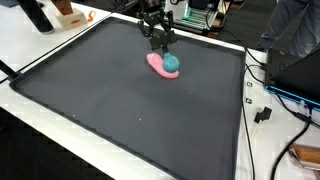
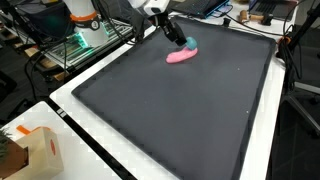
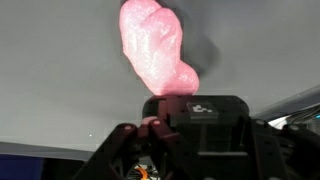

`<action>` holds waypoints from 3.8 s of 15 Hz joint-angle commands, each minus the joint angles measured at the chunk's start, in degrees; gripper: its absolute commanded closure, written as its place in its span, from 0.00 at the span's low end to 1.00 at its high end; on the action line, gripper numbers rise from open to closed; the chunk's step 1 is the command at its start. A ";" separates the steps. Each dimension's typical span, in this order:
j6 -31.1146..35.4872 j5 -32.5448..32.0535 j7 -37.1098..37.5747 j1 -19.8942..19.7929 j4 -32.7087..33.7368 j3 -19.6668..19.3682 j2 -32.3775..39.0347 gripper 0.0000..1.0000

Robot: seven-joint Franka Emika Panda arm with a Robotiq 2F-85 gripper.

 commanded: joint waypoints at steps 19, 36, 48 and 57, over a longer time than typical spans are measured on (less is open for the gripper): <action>0.57 10.33 -11.56 -1.29 1.21 -0.47 8.29 0.65; 0.01 9.97 -10.04 -1.30 1.74 -0.26 6.96 0.65; 5.80 0.73 5.85 1.42 0.66 1.60 1.26 0.65; 11.83 -27.44 39.73 2.86 -0.55 5.28 -4.24 0.65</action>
